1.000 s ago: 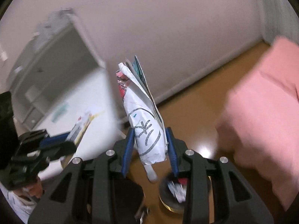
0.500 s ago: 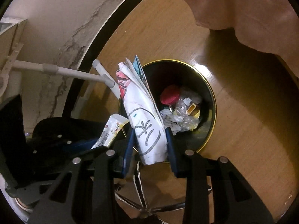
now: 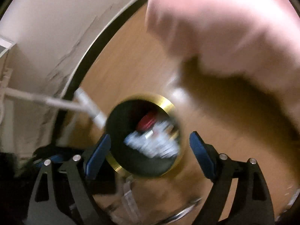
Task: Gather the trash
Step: 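Move both tools back from the bin to the desk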
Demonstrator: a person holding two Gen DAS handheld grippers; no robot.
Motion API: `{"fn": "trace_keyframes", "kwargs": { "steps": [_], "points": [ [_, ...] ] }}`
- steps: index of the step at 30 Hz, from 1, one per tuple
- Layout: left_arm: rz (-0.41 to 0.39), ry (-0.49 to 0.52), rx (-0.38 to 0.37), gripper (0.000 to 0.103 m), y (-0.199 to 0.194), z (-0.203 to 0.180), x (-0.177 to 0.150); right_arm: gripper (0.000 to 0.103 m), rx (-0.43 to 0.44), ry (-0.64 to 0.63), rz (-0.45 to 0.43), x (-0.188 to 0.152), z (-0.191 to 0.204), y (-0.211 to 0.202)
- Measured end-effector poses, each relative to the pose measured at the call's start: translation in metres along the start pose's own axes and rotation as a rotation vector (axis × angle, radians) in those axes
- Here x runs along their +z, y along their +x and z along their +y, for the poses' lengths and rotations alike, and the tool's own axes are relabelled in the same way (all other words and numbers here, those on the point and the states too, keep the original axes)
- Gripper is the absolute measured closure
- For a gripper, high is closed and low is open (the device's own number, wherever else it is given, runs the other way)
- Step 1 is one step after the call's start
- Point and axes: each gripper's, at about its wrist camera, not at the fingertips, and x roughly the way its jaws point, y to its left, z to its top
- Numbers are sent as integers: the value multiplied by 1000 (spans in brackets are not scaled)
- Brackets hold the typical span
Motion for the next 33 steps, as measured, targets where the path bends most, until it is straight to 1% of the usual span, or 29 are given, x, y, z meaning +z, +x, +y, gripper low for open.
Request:
{"fn": "trace_keyframes", "kwargs": {
  "steps": [1,2,3,4,5,6,8,9,10,11,12,13,14,15,17,18,19,20,21,22,23,24,26,27,29,31,32,33],
  "points": [
    [-61,39,1,9,-23,-12,4,17,-46,-20,-72,4,5,-19],
    [-114,77,3,9,-46,-25,10,13,-92,-45,-173,9,12,-46],
    [-158,107,4,9,-67,-34,14,11,-111,-61,-237,12,16,-63],
    [-223,146,17,9,-100,-46,20,8,-135,-77,-345,14,24,-90],
    [-266,159,32,9,-120,-52,23,7,-150,-90,-454,13,33,-115],
    [-319,170,51,9,-142,-56,25,7,-149,-104,-538,13,42,-136],
    [-439,171,101,7,-193,-53,25,7,-126,-155,-663,12,64,-169],
    [-499,160,124,7,-219,-44,22,7,-106,-201,-699,13,78,-181],
    [-528,146,141,7,-233,-38,21,7,-88,-247,-716,14,92,-190],
    [-558,119,171,7,-251,-25,17,7,-72,-286,-723,16,104,-196],
    [-577,72,215,7,-269,-6,10,7,-37,-344,-728,17,126,-203],
    [-584,24,254,7,-282,12,1,7,13,-405,-726,17,149,-208],
    [-587,-16,284,7,-291,28,-5,7,52,-449,-718,18,163,-210],
    [-590,-65,318,7,-302,45,-14,7,125,-539,-697,18,196,-211],
    [-585,-200,415,7,-327,87,-45,7,197,-657,-661,13,241,-207],
    [-582,-257,454,7,-337,105,-58,7,246,-764,-627,11,279,-202],
    [-577,-325,502,7,-349,126,-76,7,270,-822,-604,8,298,-198],
    [-572,-392,545,7,-361,144,-94,7,305,-924,-555,4,333,-190],
    [-561,-470,593,7,-373,164,-116,7,323,-1008,-514,-1,360,-184],
    [-555,-514,618,7,-380,176,-129,7,328,-1068,-489,-7,380,-178],
    [-547,-573,653,7,-389,190,-147,7,325,-1161,-459,-14,409,-168],
    [-535,-641,695,7,-397,206,-168,7,319,-1213,-448,-20,429,-159],
    [-520,-732,745,7,-407,224,-195,7,318,-1263,-420,-24,458,-145],
    [-515,-773,762,7,-411,233,-207,7,326,-1292,-390,-24,479,-134],
    [-514,-856,771,7,-419,247,-232,7,326,-1322,-360,-22,499,-123],
    [-530,-908,767,7,-426,255,-248,7,328,-1360,-317,-20,529,-110],
    [-536,-917,765,7,-434,259,-256,7,330,-1375,-301,-20,537,-106],
    [-541,-923,763,7,-439,271,-258,7,323,-1404,-280,-21,546,-102]
  ]
}}
